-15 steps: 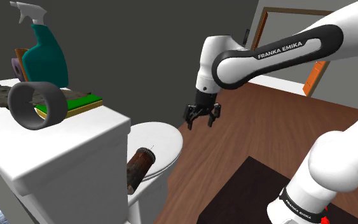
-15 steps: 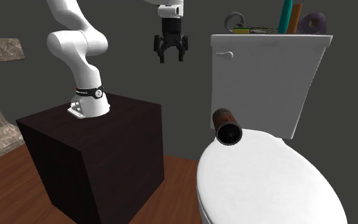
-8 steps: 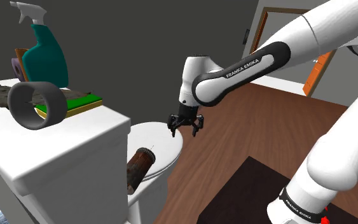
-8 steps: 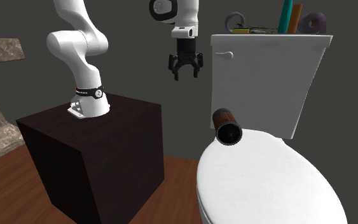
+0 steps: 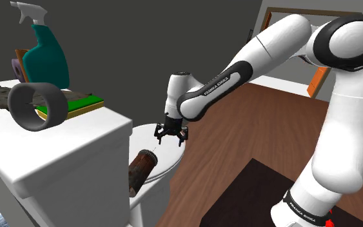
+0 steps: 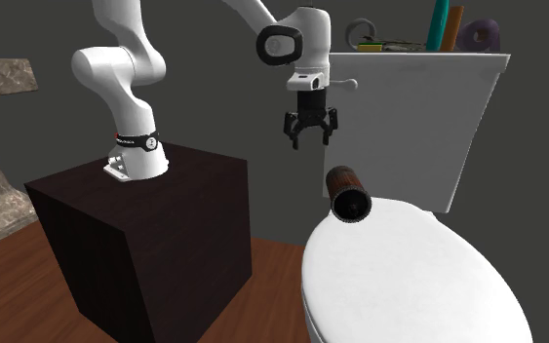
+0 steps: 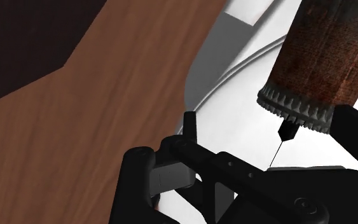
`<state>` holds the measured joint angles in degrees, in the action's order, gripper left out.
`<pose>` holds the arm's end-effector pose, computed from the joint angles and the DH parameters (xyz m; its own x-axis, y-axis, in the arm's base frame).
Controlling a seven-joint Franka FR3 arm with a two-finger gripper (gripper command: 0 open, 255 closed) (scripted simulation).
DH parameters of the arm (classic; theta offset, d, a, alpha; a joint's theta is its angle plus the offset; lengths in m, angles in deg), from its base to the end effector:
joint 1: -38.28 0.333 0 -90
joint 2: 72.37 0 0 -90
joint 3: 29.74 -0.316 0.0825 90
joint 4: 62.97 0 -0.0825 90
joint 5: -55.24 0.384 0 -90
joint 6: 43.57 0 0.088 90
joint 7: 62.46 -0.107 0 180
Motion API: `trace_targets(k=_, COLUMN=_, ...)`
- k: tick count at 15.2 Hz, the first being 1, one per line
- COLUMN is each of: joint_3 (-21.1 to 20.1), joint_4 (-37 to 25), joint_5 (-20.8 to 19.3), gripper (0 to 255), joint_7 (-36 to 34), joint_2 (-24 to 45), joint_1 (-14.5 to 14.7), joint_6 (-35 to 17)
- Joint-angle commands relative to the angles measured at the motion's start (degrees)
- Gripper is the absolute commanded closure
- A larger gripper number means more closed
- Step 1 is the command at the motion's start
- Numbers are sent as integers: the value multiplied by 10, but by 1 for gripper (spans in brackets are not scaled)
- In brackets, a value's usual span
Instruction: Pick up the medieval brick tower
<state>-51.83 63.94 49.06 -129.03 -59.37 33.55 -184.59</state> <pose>0.5278 0.1642 0.2855 0.7061 -0.7081 0.0031 -0.7074 -0.7056 -0.0417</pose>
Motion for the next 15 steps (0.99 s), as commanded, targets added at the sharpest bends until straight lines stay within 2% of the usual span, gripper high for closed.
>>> trace_targets(k=1, joint_3=14, joint_4=-33, joint_5=-24, gripper=0, joint_7=-39, joint_2=49, joint_1=9, joint_6=-17)
trace_targets(k=7, joint_3=62, joint_4=-146, joint_5=-60, gripper=0, joint_7=-126, joint_2=181, joint_1=47, joint_6=-46)
trace_targets(k=14, joint_3=107, joint_4=-310, joint_5=-61, gripper=0, joint_7=-191, joint_2=333, joint_1=79, joint_6=-50)
trace_targets(k=15, joint_3=108, joint_4=-312, joint_5=-62, gripper=0, joint_7=-192, joint_2=339, joint_1=80, joint_6=-54)
